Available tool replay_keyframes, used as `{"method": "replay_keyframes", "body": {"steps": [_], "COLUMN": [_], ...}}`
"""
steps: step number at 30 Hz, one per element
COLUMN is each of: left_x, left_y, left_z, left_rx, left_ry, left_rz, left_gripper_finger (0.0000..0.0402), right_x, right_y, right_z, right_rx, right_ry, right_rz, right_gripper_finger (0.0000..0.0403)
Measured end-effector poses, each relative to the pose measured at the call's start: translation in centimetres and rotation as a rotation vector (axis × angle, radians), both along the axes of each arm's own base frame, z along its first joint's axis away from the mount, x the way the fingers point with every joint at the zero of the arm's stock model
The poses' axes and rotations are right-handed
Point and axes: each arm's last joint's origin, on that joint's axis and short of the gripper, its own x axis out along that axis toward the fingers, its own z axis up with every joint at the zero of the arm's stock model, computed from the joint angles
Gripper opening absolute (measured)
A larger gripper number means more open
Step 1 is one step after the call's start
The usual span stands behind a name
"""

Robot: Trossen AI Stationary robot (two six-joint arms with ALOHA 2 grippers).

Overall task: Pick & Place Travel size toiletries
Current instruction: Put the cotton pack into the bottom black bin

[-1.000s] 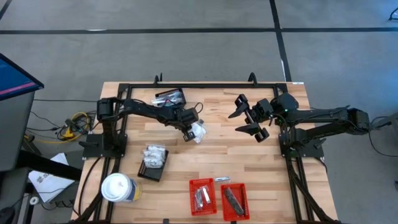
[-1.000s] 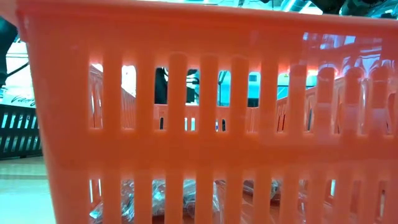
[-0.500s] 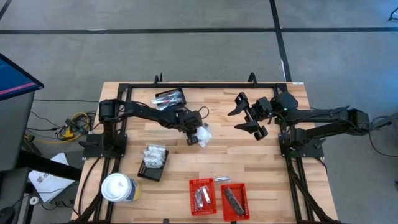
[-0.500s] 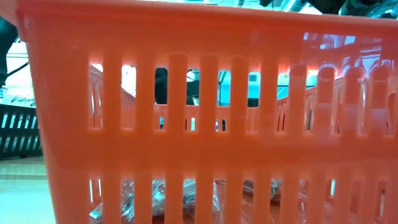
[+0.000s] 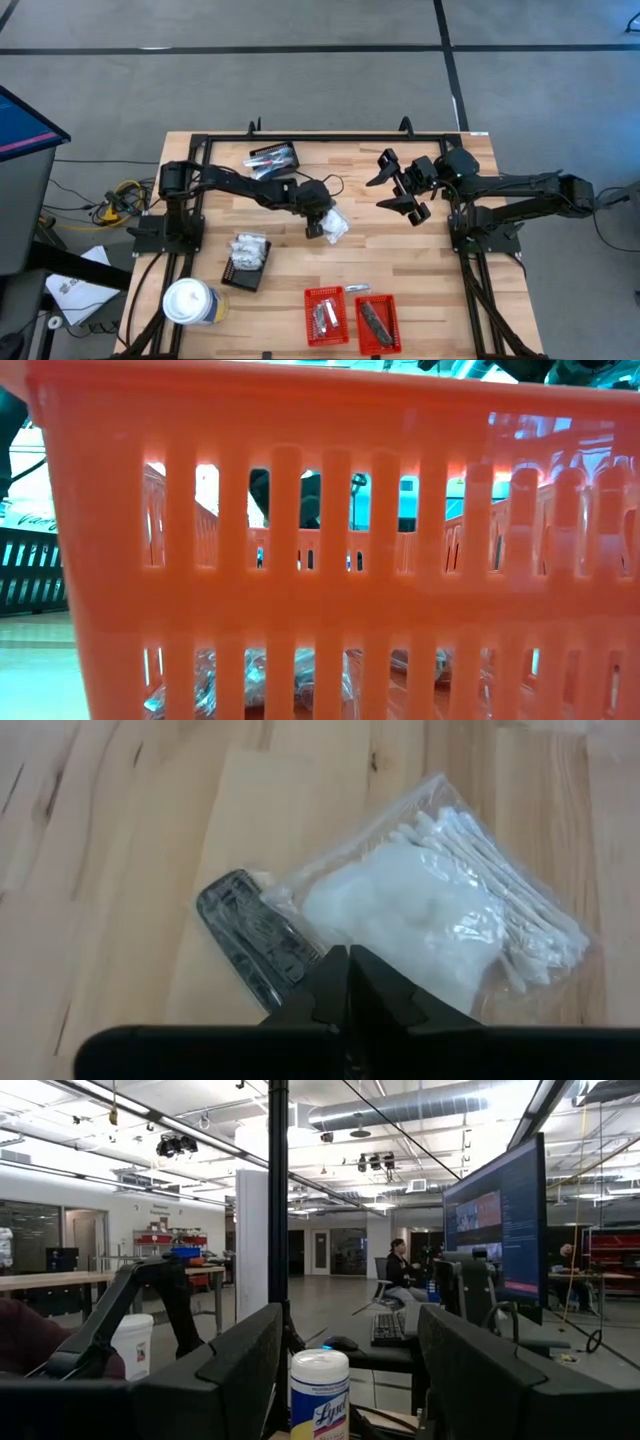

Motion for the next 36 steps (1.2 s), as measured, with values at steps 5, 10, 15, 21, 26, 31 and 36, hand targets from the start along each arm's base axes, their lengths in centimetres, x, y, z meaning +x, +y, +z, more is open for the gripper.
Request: {"method": "replay_keyframes", "body": {"steps": [5, 10, 15, 21, 26, 31, 36], "left_x": [0.1, 0.4, 0.9, 0.9, 0.6, -0.1, -0.1], "left_y": [-0.1, -1.4, -4.9, -7.8, -9.1, -9.2, -7.8], "left_z": [0.0, 0.1, 0.5, 0.5, 0.1, -0.5, -0.5], "left_rx": [0.006, 0.019, 0.029, 0.104, 0.070, 0.041, 0.107], "left_ry": [-0.004, -0.021, -0.075, -0.078, -0.054, 0.042, 0.052], "left_rz": [-0.020, -0.052, -0.146, -0.171, -0.208, -0.202, -0.127], "left_gripper_finger": [0.0007, 0.0007, 0.0007, 0.0007, 0.0007, 0.0007, 0.0007], "right_x": [0.0, 0.0, 0.0, 0.0, 0.0, 0.0, 0.0], "right_y": [0.0, 0.0, 0.0, 0.0, 0.0, 0.0, 0.0], "right_z": [0.0, 0.0, 0.0, 0.0, 0.0, 0.0, 0.0], "right_rx": [0.000, 0.000, 0.000, 0.000, 0.001, 0.001, 0.001], "right_ry": [0.000, 0.000, 0.000, 0.001, 0.003, 0.003, 0.003], "right_rz": [0.000, 0.000, 0.000, 0.001, 0.001, 0.000, 0.000], "right_gripper_finger": [0.0230, 0.0230, 0.0230, 0.0230, 0.0230, 0.0230, 0.0230]}}
